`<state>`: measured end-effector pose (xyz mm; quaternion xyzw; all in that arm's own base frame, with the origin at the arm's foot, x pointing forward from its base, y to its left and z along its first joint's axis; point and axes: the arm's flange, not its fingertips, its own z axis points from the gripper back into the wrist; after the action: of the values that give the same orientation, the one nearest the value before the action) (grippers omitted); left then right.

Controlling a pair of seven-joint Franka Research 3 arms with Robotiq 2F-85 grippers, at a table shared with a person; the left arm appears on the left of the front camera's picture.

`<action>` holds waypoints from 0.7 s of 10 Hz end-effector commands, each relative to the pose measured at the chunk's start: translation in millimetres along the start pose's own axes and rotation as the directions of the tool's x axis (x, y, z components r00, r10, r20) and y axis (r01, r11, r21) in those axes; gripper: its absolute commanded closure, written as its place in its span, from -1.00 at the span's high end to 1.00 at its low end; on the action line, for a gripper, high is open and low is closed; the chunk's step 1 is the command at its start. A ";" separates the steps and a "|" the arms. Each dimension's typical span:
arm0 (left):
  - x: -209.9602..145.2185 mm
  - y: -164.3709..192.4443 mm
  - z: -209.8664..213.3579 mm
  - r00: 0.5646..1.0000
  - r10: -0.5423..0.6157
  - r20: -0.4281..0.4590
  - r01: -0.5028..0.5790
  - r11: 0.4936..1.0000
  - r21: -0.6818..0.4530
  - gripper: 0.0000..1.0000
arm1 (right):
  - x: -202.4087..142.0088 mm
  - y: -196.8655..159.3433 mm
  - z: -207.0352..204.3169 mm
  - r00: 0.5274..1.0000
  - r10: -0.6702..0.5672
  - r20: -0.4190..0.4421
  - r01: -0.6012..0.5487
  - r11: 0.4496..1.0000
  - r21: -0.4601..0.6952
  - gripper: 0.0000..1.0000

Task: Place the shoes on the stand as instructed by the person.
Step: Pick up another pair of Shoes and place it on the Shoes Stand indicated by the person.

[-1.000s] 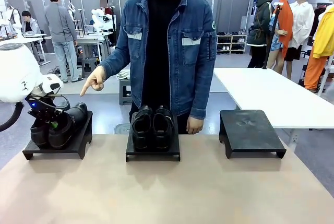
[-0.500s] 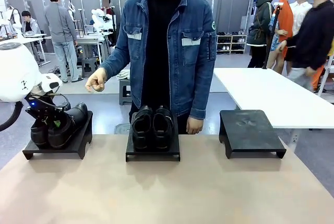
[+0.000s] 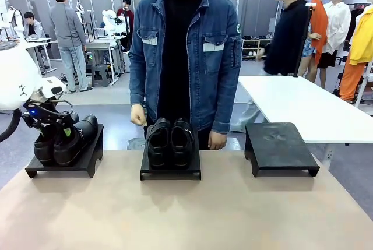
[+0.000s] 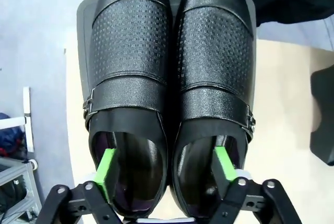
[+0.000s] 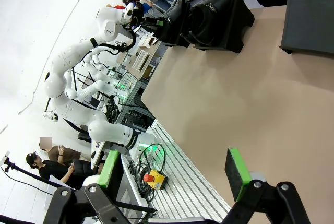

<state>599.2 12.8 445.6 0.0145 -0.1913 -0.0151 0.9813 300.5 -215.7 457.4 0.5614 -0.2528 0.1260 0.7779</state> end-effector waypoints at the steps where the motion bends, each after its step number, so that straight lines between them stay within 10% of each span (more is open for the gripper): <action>1: -9.8 2.4 2.9 1.000 -0.015 -0.012 0.015 1.000 -0.016 1.00 | 1.5 0.2 0.9 1.000 0.021 0.009 -0.021 1.000 0.009 1.00; 7: -1.6 -0.2 0.1 1.000 0.000 -0.002 0.000 1.000 0.000 1.00 | 1.5 0.2 0.9 1.000 0.021 0.009 -0.021 1.000 0.009 1.00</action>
<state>595.2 12.1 443.4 0.0141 -0.1883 -0.0153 0.9819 300.5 -215.7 457.4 0.5614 -0.2528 0.1260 0.7779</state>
